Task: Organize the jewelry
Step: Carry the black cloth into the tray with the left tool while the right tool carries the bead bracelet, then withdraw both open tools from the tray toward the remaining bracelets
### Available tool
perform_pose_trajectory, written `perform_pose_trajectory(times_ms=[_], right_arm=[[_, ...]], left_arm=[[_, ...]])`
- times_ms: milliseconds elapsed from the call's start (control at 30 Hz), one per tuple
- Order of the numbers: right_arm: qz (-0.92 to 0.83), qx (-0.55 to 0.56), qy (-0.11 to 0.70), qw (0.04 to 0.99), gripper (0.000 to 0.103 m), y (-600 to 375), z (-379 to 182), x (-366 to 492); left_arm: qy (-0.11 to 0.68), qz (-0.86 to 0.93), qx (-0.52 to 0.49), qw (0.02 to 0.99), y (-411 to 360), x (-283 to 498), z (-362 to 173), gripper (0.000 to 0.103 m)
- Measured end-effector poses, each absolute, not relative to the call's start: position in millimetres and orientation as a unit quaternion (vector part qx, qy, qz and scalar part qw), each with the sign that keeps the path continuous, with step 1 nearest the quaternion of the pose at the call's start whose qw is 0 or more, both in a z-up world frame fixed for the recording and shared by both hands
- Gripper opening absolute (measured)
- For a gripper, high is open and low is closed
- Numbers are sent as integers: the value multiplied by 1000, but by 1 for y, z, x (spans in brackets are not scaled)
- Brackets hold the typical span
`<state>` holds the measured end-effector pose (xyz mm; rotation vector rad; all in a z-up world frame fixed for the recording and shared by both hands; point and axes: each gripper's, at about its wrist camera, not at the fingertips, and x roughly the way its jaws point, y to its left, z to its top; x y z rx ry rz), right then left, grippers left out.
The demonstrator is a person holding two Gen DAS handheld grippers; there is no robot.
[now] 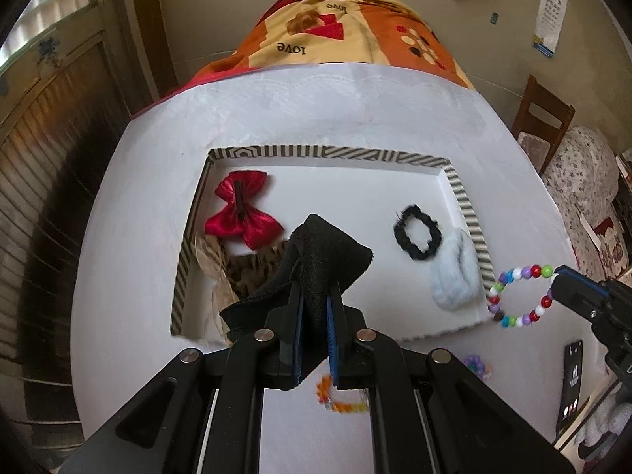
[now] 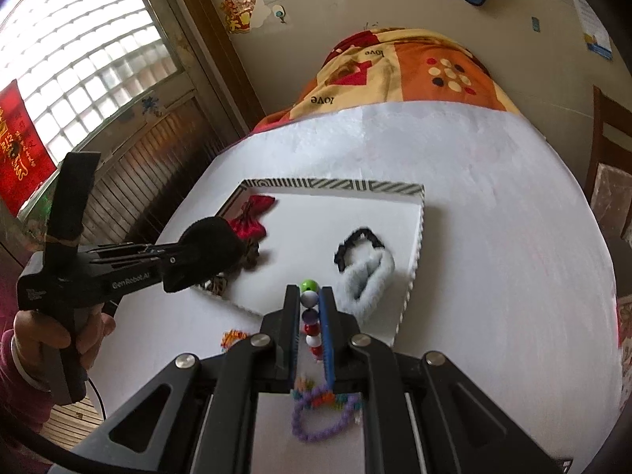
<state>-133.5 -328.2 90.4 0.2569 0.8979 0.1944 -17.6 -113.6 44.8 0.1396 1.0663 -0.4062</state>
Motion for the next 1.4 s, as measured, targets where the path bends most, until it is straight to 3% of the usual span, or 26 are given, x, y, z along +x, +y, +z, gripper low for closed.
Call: perform_pose_trajectory(times_ms=[733, 967, 1100, 1167, 1233, 1300, 1400], right_arm=[[73, 127, 481, 865, 10, -342, 32, 44], [3, 125, 527, 840, 10, -379, -24, 52], [-11, 114, 529, 841, 10, -380, -28, 49], [-15, 106, 525, 844, 16, -378, -27, 47], [-14, 100, 523, 847, 31, -376, -24, 45], [-15, 96, 521, 848, 37, -373, -20, 42], [-4, 109, 511, 853, 37, -371, -10, 33]], left_arm=[[552, -168, 32, 816, -153, 103, -10, 0], [573, -156, 31, 804, -155, 118, -40, 0], [570, -158, 28, 806, -157, 119, -43, 0], [567, -161, 27, 807, -157, 117, -43, 0], [564, -164, 30, 809, -157, 115, -41, 0], [563, -163, 20, 810, -155, 113, -38, 17], [559, -160, 14, 814, -151, 110, -32, 22]])
